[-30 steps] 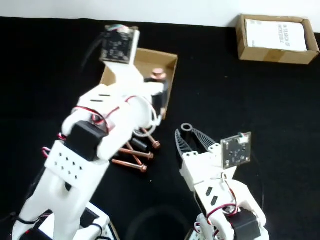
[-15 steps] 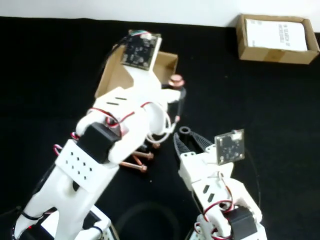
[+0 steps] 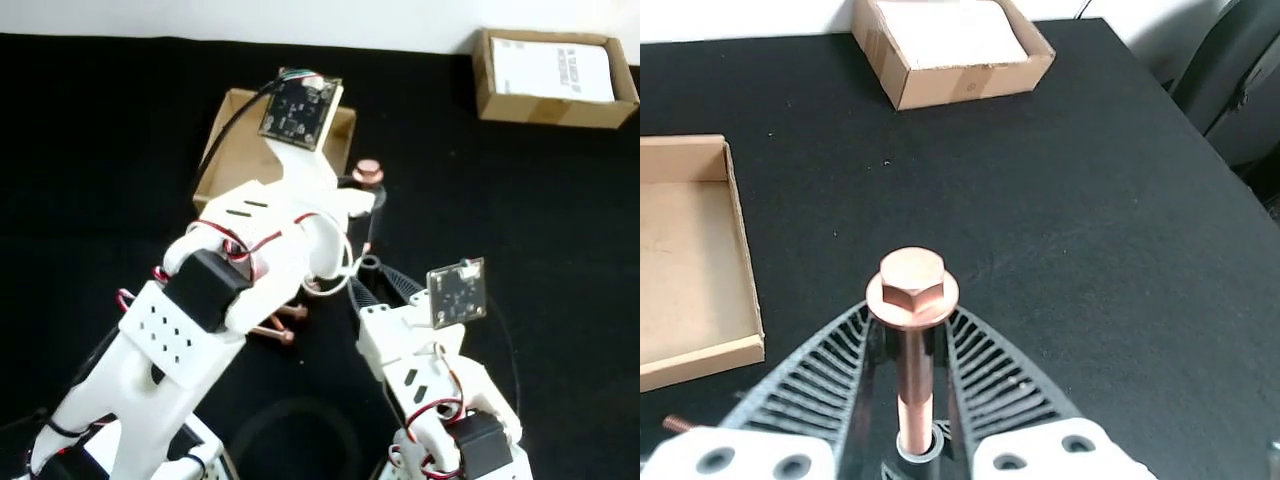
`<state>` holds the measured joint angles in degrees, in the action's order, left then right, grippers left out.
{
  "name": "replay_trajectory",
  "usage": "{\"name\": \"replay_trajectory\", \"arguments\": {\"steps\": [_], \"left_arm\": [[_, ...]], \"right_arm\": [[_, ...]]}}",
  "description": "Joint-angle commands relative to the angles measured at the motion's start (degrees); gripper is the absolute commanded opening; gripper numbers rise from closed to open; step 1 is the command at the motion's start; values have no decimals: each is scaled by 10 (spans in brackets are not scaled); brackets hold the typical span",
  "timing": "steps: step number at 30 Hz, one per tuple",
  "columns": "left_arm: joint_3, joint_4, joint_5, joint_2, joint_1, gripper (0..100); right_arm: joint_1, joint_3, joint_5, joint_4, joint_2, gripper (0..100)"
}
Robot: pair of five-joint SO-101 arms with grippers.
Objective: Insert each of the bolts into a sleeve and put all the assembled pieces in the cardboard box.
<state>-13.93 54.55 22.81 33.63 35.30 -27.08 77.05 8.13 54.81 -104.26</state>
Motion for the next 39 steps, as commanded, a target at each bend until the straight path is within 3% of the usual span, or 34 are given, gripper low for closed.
{"name": "replay_trajectory", "arguments": {"steps": [1, 15, 26, 32, 39], "left_arm": [[23, -17, -4, -11, 17, 9], [22, -13, -4, -26, 18, 9], [22, 111, -1, -25, 44, 9], [22, 127, -4, -26, 44, 15], [27, 206, -2, -26, 46, 250]], "right_arm": [[-1, -1, 2, -25, 0, 7], [0, -1, 2, -29, -3, 7], [0, -7, 1, -29, -3, 7], [0, -6, 1, -29, -3, 7], [2, -7, 1, -29, -3, 7]]}}
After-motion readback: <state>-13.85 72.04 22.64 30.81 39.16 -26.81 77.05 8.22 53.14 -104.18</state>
